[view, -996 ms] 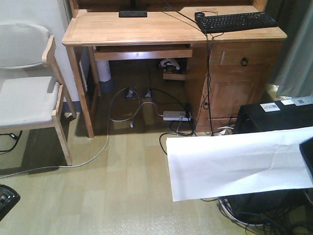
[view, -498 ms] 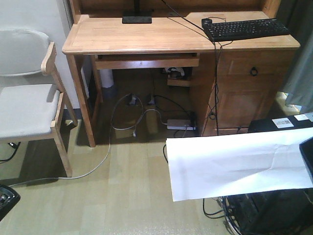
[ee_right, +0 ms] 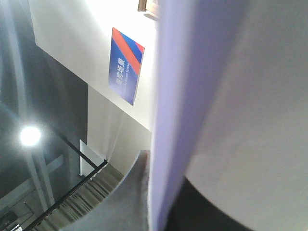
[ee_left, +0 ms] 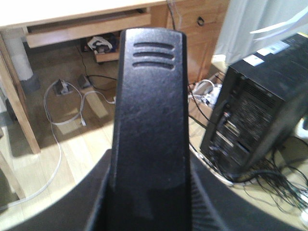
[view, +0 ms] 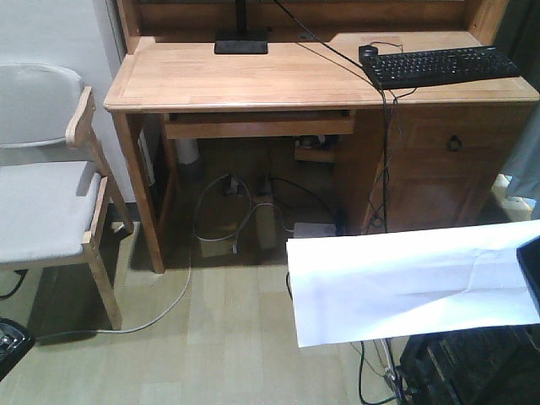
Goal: Grab stapler and paper to desk for stapling
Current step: 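Drive the base toward the wooden desk carrying paper and stapler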
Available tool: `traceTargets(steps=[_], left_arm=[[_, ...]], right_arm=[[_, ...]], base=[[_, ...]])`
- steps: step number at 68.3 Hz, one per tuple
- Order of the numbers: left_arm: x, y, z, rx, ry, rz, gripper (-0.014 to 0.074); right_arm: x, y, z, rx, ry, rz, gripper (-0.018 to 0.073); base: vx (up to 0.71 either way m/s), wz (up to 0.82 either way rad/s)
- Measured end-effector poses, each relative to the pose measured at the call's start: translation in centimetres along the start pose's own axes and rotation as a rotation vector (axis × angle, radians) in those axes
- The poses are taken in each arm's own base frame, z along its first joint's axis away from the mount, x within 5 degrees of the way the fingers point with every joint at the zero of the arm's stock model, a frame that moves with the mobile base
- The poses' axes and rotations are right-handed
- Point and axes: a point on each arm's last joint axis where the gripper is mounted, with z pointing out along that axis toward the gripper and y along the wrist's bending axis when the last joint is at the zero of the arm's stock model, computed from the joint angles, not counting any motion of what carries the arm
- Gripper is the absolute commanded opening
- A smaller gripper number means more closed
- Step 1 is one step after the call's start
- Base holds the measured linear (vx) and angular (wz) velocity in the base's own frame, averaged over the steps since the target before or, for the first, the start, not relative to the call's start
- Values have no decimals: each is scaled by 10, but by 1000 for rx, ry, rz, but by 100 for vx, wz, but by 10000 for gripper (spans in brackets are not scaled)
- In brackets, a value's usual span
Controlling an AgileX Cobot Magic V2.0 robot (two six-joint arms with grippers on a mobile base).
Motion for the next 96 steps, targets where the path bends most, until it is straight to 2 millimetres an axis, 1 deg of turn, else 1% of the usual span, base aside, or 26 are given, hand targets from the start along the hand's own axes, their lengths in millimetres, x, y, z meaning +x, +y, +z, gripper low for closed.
traceTargets(steps=[96], left_arm=[[0, 0, 0, 0, 0, 0, -6]], right_arm=[[0, 0, 0, 0, 0, 0, -1]], base=[[17, 2]])
